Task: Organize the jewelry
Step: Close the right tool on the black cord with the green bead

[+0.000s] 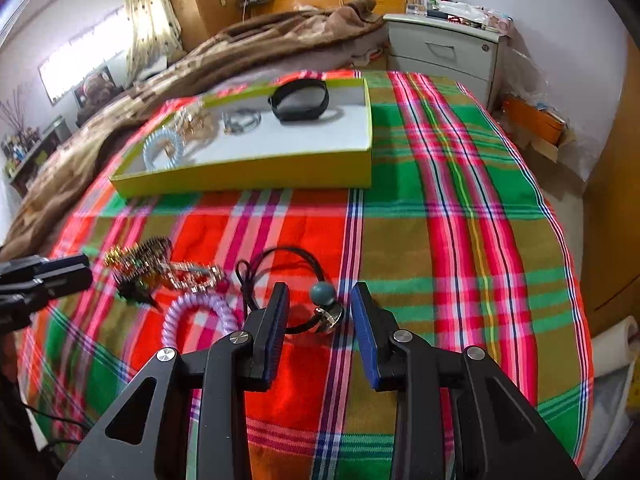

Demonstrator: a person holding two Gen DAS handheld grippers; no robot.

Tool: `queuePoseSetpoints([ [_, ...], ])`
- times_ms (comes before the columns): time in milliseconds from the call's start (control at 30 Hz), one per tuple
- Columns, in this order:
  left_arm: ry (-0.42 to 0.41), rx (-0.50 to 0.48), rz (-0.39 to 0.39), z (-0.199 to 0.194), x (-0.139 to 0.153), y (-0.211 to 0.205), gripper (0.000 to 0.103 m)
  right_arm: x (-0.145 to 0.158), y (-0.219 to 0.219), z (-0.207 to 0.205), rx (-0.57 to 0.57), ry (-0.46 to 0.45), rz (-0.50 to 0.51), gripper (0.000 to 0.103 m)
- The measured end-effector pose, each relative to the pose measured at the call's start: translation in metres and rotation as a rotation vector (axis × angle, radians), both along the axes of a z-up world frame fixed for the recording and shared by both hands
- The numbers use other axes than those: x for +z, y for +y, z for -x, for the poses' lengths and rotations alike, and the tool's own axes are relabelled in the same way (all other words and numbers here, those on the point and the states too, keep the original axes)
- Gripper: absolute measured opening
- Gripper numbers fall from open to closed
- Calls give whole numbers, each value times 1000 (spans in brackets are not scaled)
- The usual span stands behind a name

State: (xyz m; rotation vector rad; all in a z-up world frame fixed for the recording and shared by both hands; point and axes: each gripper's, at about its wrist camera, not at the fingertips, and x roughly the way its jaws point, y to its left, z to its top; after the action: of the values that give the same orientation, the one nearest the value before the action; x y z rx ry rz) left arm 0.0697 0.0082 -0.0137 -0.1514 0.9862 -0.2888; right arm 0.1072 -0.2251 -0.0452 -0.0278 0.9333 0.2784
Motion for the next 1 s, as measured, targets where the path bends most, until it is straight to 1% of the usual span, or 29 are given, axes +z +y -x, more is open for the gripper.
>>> queuePoseSetpoints([
  [67, 3, 4, 0, 1, 0, 0, 40, -1, 0, 3, 0, -7, 10, 33],
  [100, 2, 1, -4, 2, 1, -2, 40, -1, -1, 5, -1, -11, 12, 28],
  [133, 2, -2, -7, 2, 1, -5, 40, -2, -2, 5, -10, -16, 18, 18],
  [233, -4, -18, -32, 2, 0, -15, 40, -1, -7, 7, -13, -24, 2, 16],
  [433, -2, -68, -86, -2, -4, -39, 40, 6, -21, 11, -53, -54, -28, 15],
  [567, -5, -63, -129, -6, -7, -48, 40, 9, -26, 16, -60, -62, -46, 15],
  [700, -6, -41, -190, -10, -13, -53, 40, 10, -27, 18, -58, -67, -63, 15],
  [767, 2, -43, -190, -12, -15, -53, 40, 11, -27, 18, -57, -68, -66, 15],
  [1000, -9, -44, -207, -16, -16, -57, 40, 13, -26, 18, -55, -74, -76, 15],
])
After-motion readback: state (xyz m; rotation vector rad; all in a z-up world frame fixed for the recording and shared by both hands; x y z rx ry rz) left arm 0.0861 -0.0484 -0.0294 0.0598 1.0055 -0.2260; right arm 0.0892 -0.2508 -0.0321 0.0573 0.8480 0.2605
